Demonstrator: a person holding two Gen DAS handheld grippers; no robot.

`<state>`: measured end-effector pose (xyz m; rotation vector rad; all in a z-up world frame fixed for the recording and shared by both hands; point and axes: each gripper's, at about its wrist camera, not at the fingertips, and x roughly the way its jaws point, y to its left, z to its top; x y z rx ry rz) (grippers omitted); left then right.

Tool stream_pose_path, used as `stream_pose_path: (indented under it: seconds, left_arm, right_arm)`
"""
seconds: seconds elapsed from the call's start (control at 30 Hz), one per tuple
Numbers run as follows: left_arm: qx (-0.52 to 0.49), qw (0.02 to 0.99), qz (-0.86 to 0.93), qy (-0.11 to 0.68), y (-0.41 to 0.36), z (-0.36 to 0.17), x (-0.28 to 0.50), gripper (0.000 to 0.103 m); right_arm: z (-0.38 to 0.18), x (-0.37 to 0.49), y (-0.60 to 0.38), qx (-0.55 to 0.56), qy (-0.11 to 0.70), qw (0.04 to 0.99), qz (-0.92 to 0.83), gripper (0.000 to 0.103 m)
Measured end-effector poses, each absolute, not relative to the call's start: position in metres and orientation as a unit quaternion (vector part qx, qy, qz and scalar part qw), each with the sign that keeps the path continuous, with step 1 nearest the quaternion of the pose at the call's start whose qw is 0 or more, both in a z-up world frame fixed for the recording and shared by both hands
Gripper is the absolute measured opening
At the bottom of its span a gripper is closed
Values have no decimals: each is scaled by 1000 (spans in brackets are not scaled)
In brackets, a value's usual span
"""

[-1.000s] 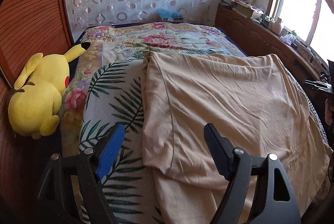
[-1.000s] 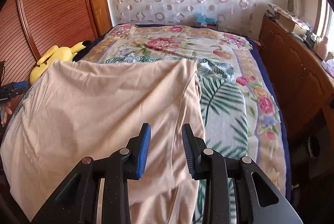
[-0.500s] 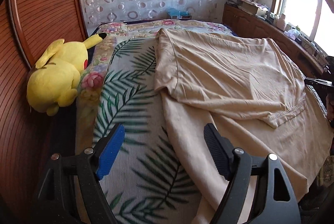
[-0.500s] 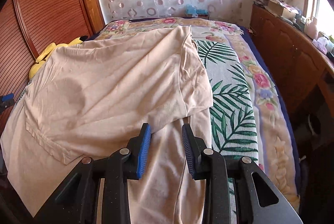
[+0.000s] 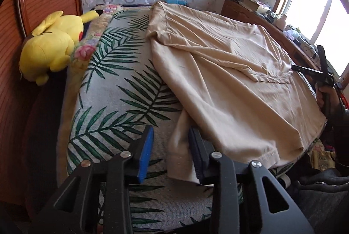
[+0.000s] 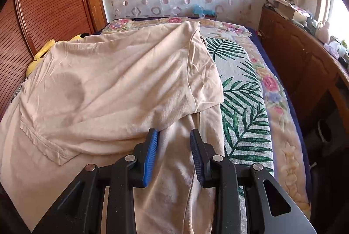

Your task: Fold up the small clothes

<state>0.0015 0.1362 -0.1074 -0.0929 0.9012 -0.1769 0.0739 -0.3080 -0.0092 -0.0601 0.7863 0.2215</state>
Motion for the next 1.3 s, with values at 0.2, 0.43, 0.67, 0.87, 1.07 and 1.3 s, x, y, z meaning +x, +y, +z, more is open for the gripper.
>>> stream_pose_path:
  seconds: [0.2,0.43,0.67,0.87,1.07,1.3]
  left_arm:
    - [-45,906,-67,416,142,-87,-23,2]
    - [-39,906,-28,421,154,-84,-39,2]
    - [-40,919,-19,393,158,-72,-23,22]
    - [-45,927,-45,369,148,-59,14,67]
    - [-40,930,-52,362,131,-61,66,78]
    - [-71,920,-46,383,130,-72,130,69]
  right_arm:
    - [-14,74,-309,-32,381,918,107,32]
    - [-16,74,-309,-29,381,918,109,32]
    - [-16,75,-309,-30,381,918,109,32]
    - [-17,75,-309,-29,381,918,110,32]
    - [-18,76,-309,-33,380,918,108,32]
    - [-20,79,-309,-39,379,918,111,35]
